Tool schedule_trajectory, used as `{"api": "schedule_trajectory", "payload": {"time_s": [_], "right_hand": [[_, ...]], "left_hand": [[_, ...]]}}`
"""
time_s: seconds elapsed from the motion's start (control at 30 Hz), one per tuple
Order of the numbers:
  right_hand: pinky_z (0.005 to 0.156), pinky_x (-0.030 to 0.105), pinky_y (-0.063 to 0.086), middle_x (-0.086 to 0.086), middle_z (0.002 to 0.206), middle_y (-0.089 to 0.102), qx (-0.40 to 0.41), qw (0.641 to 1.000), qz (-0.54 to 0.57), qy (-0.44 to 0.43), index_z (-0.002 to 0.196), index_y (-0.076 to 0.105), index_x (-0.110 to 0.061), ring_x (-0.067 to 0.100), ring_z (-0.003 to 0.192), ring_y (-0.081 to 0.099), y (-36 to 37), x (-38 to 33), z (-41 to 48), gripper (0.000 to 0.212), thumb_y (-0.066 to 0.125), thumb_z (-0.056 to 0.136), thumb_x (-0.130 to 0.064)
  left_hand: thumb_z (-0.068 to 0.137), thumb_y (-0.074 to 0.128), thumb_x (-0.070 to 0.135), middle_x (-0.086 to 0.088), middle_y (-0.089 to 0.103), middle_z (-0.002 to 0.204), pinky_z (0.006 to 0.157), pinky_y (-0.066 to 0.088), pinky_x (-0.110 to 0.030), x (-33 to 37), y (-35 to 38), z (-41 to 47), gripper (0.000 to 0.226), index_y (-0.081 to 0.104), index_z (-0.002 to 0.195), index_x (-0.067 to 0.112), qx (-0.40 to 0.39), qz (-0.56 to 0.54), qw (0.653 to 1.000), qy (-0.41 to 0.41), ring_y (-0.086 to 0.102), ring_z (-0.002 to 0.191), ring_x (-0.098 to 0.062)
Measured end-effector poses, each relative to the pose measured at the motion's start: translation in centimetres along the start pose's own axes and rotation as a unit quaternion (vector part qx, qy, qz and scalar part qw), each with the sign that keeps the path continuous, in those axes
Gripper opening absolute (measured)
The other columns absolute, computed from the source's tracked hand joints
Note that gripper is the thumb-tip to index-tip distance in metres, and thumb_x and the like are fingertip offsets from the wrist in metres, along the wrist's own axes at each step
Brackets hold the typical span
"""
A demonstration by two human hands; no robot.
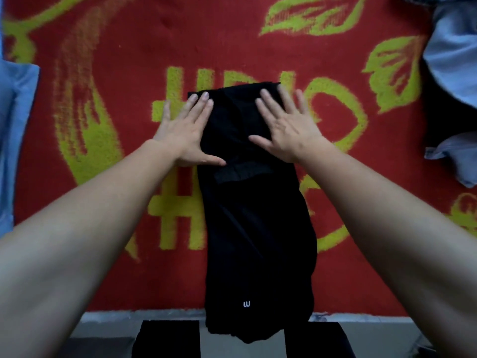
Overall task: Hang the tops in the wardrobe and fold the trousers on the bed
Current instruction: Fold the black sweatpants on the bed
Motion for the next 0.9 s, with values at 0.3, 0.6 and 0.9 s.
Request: {"api": "schedule_trajectory", "payload": {"time_s": [0.3,0.6,0.9], "right_hand": [[0.117,0.054,0.021,0.009,0.162,0.023,0.021,0.947,0.303,0.109,0.159,0.013,-0.027,0.036,0.148,0.019,0.2,3.5,0.0,0.1,0.058,0.083,-0.073],[0.069,0.022,0.051,-0.006,0.095,0.077,-0.081,0.721,0.66,0.193,0.1,0.071,-0.018,0.013,0.091,0.073,2.1,3.3,0.2,0.033,0.085,0.076,-0.036],[0.072,0.027,0.058,0.007,0.1,0.077,-0.052,0.607,0.767,0.204,0.114,0.058,-0.01,0.02,0.092,0.075,1.6,4.4,0.3,0.04,0.078,0.081,0.0]], "left_hand": [[0.053,0.077,0.076,-0.006,-0.013,0.163,0.12,0.01,-0.052,-0.7,-0.2,-0.9,0.137,-0.002,0.156,0.033,0.11,-0.214,0.97,-0.045,-0.002,0.151,-0.027],[0.061,0.092,0.023,-0.001,0.066,0.119,0.08,0.056,-0.031,-1.3,3.2,-0.7,0.079,0.051,0.128,0.015,0.008,-0.666,0.701,-0.255,0.067,0.101,-0.017],[0.076,0.078,-0.001,-0.007,0.074,0.102,0.08,0.059,-0.03,-1.0,1.4,0.9,0.034,0.068,0.108,0.008,-0.018,-0.701,0.688,-0.185,0.072,0.09,-0.019]]}}
Point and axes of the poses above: each hand's wrist, its own z-axis towards the middle knuckle, its own y-axis out of the palm, x = y × z, the point moved 8 cm from there along z, towards the middle knuckle
